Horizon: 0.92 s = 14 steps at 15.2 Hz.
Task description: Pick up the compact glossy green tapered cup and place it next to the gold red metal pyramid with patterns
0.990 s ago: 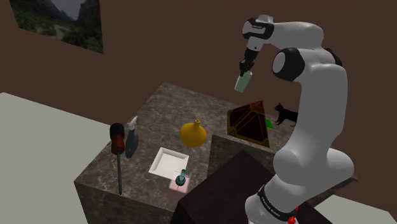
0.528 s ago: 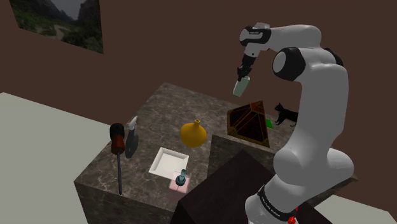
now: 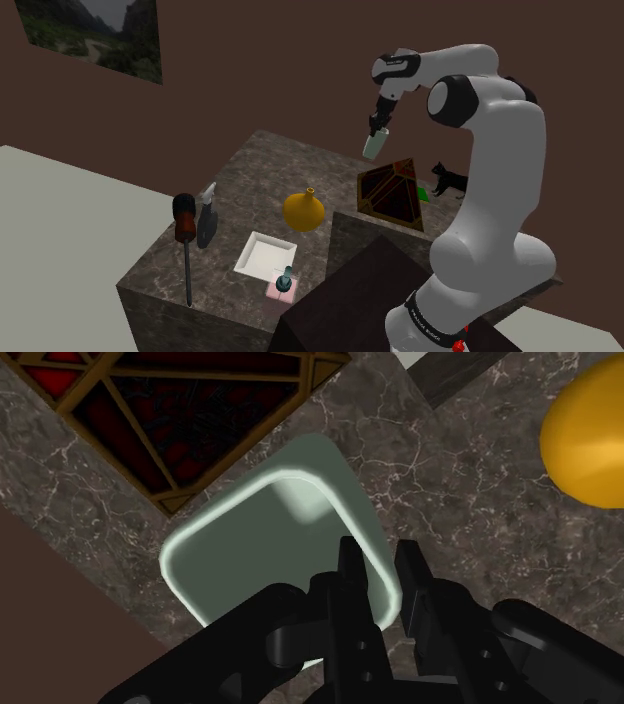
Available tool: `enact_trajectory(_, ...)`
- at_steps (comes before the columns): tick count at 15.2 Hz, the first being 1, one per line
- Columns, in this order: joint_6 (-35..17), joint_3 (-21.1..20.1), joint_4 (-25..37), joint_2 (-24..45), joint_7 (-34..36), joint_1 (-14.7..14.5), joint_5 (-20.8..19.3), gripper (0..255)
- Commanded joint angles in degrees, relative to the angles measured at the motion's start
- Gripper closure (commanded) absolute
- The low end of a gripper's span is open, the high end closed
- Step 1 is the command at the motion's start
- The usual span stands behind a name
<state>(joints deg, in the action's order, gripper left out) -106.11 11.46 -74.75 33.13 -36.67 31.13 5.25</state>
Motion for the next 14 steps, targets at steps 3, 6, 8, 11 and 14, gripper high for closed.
enact_trajectory(3,-2.83,-0.08,-2.37,0.43,-0.03,-0.13,0.11,255)
enact_trajectory(6,-4.81,-0.16,-3.79,1.00,-0.10,-0.15,0.24,255)
enact_trajectory(8,-6.10,-0.22,-4.64,1.44,-0.14,-0.16,0.33,255)
enact_trajectory(11,-7.99,-0.32,-5.82,2.17,-0.22,-0.16,0.48,255)
enact_trajectory(14,-9.80,-0.43,-6.78,3.03,-0.30,-0.13,0.65,255)
